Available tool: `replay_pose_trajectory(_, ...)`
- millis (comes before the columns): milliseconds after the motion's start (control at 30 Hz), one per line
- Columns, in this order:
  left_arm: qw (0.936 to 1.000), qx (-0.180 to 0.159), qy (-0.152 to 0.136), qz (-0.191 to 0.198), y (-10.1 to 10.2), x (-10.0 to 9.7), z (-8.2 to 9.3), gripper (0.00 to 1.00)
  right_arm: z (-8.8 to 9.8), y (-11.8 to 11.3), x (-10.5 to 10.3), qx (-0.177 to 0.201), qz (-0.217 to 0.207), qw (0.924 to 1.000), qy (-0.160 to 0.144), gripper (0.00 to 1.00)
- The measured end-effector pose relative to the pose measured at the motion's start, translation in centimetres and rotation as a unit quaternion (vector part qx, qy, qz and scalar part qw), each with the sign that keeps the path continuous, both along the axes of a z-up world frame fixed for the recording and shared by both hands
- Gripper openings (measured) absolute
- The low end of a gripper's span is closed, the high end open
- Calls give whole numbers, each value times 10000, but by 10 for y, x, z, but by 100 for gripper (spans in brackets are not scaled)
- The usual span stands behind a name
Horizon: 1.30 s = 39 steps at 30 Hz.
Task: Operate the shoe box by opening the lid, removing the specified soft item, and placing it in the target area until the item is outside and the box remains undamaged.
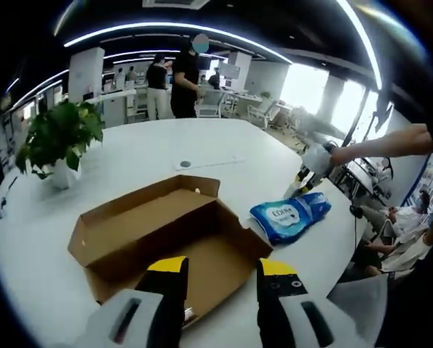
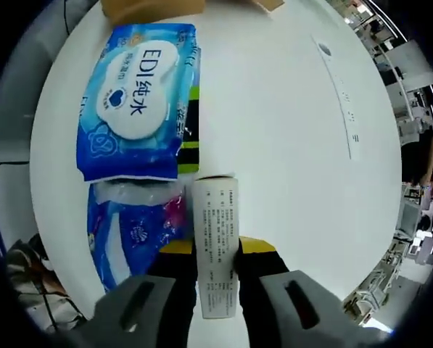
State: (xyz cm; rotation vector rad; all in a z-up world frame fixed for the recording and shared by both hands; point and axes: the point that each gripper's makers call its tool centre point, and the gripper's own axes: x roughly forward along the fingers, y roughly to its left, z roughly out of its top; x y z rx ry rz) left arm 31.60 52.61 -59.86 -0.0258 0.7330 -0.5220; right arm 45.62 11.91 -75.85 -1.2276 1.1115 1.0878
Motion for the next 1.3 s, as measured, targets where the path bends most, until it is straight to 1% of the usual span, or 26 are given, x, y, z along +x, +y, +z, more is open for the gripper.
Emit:
replay_pose_trajectory(100,10000,8,17,-12,-1,-1,-2,38,-3,-4,1,-16,-31,10000,26,18)
replay_pose_trajectory(233,10000,22,73,-48,-4,-2,-5,38,-2,-4,4,45,-55,10000,36,18)
replay_pose_trajectory(433,9999,14,65,-90,-10,0,-4,38,-3,-5,4,38,-91,9999,79,18)
replay_pose_trajectory(633,9999,-1,50,-123,-12,2,-3,38,-4,-6,-3,-6,3,9998,209,18)
replay_pose_trajectory(833,9999,-11,44,-132,-9,-1,-2,38,-3,-11,-4,-78,13,9999,152,19)
replay_pose_trajectory(933,9999,-8,60,-103,-4,-2,-3,38,1,-13,-4,-106,3,9999,107,23)
replay_pose_trajectory(1033,9999,-20,59,-100,-2,-5,-3,38,8,-12,-7,-18,-126,9999,102,24)
replay_pose_trajectory(1300,9997,-121,20,-228,-8,-4,-3,38,25,-15,-15,-24,-223,9997,-55,25)
